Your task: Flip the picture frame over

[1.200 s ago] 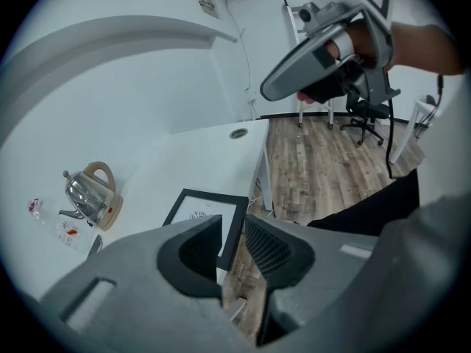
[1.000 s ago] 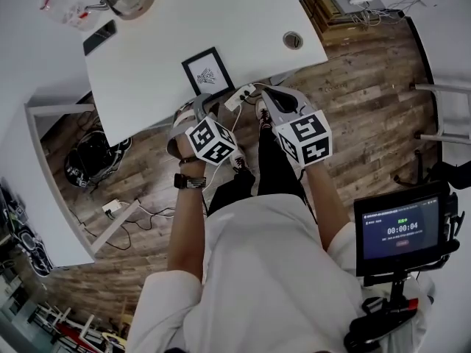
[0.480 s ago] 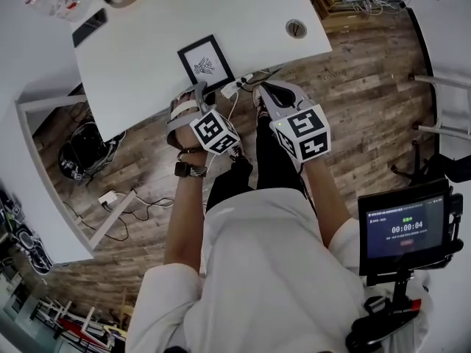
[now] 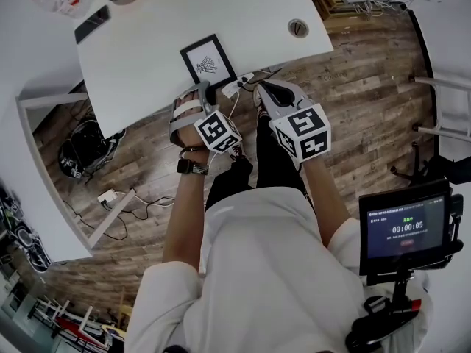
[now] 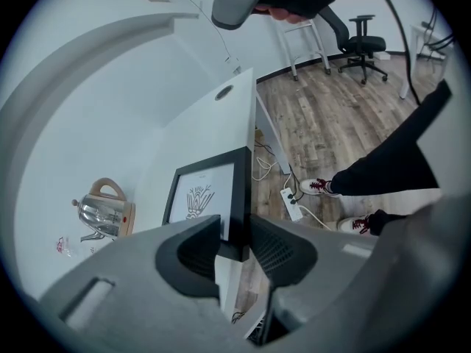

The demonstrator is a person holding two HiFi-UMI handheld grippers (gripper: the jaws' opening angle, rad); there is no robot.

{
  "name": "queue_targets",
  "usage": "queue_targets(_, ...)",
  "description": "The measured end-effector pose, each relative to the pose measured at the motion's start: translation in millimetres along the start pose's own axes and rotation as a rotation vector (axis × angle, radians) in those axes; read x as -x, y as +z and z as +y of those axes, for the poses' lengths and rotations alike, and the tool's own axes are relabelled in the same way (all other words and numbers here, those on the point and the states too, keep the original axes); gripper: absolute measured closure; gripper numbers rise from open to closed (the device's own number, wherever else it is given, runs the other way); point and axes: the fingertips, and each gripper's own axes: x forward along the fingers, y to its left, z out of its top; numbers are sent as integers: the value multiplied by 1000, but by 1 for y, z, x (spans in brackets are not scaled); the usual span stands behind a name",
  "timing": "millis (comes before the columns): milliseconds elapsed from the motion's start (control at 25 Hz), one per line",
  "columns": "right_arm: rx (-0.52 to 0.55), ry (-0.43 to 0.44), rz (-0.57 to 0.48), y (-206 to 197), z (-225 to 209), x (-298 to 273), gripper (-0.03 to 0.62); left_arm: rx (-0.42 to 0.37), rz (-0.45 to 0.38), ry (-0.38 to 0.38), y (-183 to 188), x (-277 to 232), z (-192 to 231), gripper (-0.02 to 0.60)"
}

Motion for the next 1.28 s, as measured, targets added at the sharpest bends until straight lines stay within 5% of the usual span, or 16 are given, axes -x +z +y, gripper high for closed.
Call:
queue_targets(480,-4,-7,-3,1,-4,-1,592,160,-88,-21,13,6,9,474)
queue_targets(1280,11,0,-12,7,-5,-3,592,834,-405,15,22,34,59,486)
